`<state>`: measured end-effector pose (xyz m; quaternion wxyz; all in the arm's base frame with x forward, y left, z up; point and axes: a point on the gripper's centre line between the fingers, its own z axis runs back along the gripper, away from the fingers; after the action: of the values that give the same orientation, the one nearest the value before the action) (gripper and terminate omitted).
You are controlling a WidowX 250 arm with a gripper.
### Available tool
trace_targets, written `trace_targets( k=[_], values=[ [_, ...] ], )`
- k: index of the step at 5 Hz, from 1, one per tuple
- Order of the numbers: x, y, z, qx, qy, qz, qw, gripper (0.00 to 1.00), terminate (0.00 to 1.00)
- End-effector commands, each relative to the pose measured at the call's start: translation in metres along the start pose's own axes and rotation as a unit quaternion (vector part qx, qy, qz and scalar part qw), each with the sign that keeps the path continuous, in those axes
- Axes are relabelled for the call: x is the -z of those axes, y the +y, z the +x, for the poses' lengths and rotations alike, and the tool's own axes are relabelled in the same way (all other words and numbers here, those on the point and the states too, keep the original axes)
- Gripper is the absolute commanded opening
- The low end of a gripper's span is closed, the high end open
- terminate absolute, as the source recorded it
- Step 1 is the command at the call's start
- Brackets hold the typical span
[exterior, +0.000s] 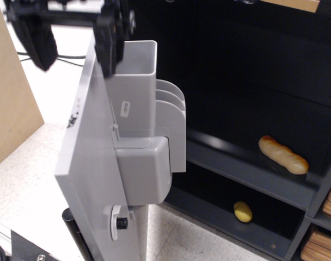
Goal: Close fridge
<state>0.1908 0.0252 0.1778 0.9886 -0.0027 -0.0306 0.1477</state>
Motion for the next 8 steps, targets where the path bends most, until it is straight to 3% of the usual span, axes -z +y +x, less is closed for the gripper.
trace_targets(
  k=[1, 4, 5, 6, 7, 8],
  values=[
    [0.005, -0.05, 0.001, 0.053, 0.014, -0.08, 0.9953, 1.0, 0.0],
    [-0.007, -0.137, 0.044, 0.039, 0.011, -0.108, 0.9934, 1.0, 0.0],
    [-0.033, -0.138, 0.047, 0.062, -0.021, -0.145, 0.9872, 1.0, 0.0],
    [-0.04, -0.119, 0.023, 0.109, -0.052, -0.173, 0.9775, 1.0, 0.0],
    [-0.013, -0.111, 0.008, 0.129, -0.067, -0.123, 0.9817, 1.0, 0.0],
    [0.036, -0.112, 0.024, 0.132, -0.077, -0.055, 0.9867, 1.0, 0.0]
  ],
)
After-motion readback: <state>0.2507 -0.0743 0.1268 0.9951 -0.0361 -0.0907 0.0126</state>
